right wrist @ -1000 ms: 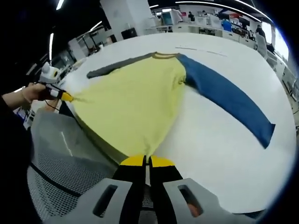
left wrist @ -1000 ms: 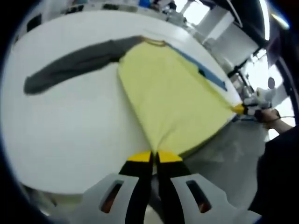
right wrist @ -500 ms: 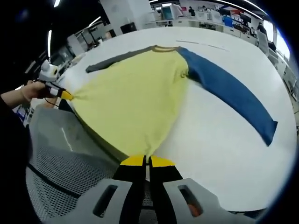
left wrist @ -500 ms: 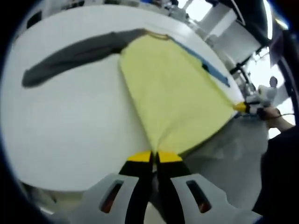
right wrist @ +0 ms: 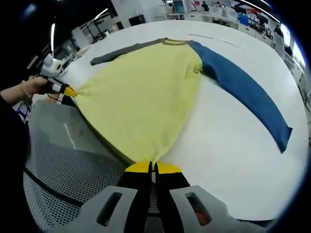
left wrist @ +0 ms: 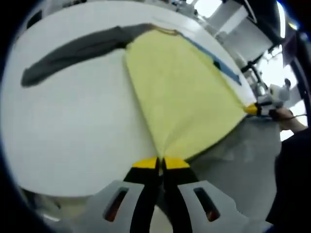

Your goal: Fold the garment on the visible template until the final outline fits inside the template.

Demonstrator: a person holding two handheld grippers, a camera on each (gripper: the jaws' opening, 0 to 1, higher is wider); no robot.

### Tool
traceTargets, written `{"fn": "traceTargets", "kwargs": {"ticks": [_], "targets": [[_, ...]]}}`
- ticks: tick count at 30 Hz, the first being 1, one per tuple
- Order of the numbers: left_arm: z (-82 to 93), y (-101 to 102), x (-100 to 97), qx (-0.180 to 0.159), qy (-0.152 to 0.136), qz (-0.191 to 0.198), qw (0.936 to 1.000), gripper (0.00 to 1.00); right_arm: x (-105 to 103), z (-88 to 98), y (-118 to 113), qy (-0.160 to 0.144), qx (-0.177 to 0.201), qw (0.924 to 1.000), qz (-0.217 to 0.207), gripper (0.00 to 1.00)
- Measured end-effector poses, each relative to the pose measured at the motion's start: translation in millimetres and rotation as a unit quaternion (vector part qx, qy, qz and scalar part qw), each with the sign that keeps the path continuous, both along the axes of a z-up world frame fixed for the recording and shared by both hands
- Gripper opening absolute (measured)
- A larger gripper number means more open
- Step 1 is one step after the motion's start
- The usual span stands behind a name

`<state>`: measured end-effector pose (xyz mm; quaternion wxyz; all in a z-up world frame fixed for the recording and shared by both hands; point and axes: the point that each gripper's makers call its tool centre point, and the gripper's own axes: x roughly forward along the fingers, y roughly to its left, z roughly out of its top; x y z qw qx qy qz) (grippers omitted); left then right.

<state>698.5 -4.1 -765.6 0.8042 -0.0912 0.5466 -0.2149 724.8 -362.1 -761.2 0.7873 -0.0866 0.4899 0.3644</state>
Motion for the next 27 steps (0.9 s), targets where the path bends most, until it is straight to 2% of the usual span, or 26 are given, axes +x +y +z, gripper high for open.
{"fn": "traceTargets", "kwargs": {"ticks": [13, 27], "targets": [[-8.4, 5.3, -4.9, 0.020, 0.014, -0.016, 0.9996, 0.00, -10.8, -12.0, 3.9, 0.032, -0.021, 0.9987, 0.033, 0.03], [-16.4, 6.7, -8.9, 0.030, 0.027, -0.024, 0.9989, 0.00, -15.1, -22.1, 3.1, 0.046, -0.042, 0.9964, 0.057, 0.03]]}}
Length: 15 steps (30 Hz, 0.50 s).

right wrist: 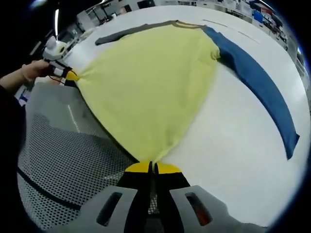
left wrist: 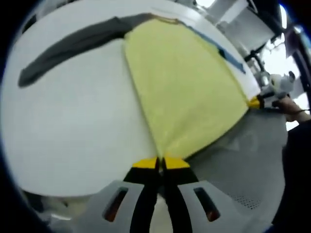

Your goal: Fold the garment on the visible template until the final outline fits inside the template.

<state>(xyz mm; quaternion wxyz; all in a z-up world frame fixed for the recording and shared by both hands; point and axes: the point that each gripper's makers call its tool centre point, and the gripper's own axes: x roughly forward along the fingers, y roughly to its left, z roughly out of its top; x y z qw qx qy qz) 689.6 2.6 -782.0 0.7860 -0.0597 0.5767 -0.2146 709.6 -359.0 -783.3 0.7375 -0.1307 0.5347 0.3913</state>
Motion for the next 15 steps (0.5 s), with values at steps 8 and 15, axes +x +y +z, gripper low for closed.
{"fn": "traceTargets", "kwargs": {"ticks": [8, 15], "targets": [[-4.0, -0.1, -1.0, 0.003, 0.006, -0.002, 1.0000, 0.00, -1.0, -5.4, -0.7, 0.002, -0.009, 0.9999, 0.009, 0.03], [-4.3, -0.2, -1.3, 0.003, 0.007, -0.004, 1.0000, 0.00, -0.7, -4.8, -0.5, 0.002, -0.007, 0.9999, 0.008, 0.03]]}}
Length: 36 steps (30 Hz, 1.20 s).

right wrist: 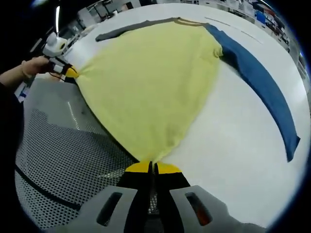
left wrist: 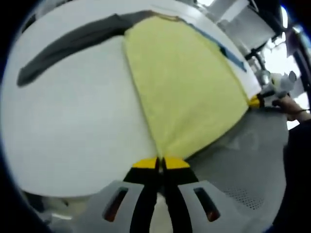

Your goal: Fold the garment on the visible template until the final outline fits inside the template.

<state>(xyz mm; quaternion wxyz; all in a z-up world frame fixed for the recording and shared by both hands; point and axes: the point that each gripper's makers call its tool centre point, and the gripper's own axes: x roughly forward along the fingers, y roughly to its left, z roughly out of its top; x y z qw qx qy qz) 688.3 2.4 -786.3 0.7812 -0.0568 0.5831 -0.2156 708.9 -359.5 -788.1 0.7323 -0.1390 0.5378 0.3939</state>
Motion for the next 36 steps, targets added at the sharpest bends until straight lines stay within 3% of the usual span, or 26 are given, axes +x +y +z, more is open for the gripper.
{"fn": "traceTargets", "kwargs": {"ticks": [14, 21, 36], "targets": [[0.6, -1.3, 0.0, 0.001, -0.001, -0.003, 1.0000, 0.00, -0.8, 0.0, 0.6, -0.001, 0.005, 1.0000, 0.006, 0.04], [3.6, -0.4, 0.0, 0.005, 0.003, -0.009, 0.9999, 0.01, 2.9, 2.2, -3.6, -0.014, 0.001, 0.9999, 0.001, 0.10], [35.9, 14.2, 10.4, 0.005, -0.022, 0.000, 0.9997, 0.12, 15.2, 25.6, -30.3, -0.029, 0.012, 0.9982, -0.052, 0.22]]}}
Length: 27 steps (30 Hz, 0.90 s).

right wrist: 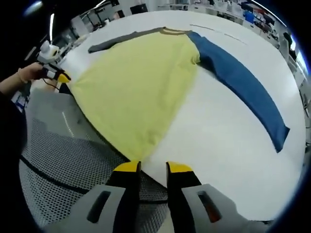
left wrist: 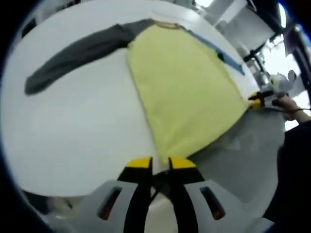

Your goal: Fold the garment on the visible template until the final outline fits inside the template.

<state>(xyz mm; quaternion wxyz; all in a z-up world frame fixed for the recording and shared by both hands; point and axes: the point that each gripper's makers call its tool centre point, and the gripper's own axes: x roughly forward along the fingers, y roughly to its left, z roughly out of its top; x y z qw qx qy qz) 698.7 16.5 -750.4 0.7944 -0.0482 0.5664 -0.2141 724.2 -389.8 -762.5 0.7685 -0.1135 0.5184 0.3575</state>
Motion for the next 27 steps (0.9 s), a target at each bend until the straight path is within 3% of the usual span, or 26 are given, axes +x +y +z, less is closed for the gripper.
{"fn": "traceTargets", "kwargs": {"ticks": [7, 18, 27], "targets": [[19.6, 1.0, 5.3, -0.013, -0.016, 0.007, 0.9998, 0.24, 4.3, 19.1, -8.1, -0.018, 0.010, 0.9996, -0.019, 0.25], [48.9, 3.9, 8.8, -0.014, -0.049, 0.006, 0.9987, 0.33, 20.7, 60.2, -14.2, -0.062, 0.037, 0.9960, -0.053, 0.31], [83.9, 13.9, 33.0, -0.019, -0.119, 0.049, 0.9915, 0.39, 37.7, 95.2, -9.0, -0.098, 0.065, 0.9906, -0.069, 0.42]]}}
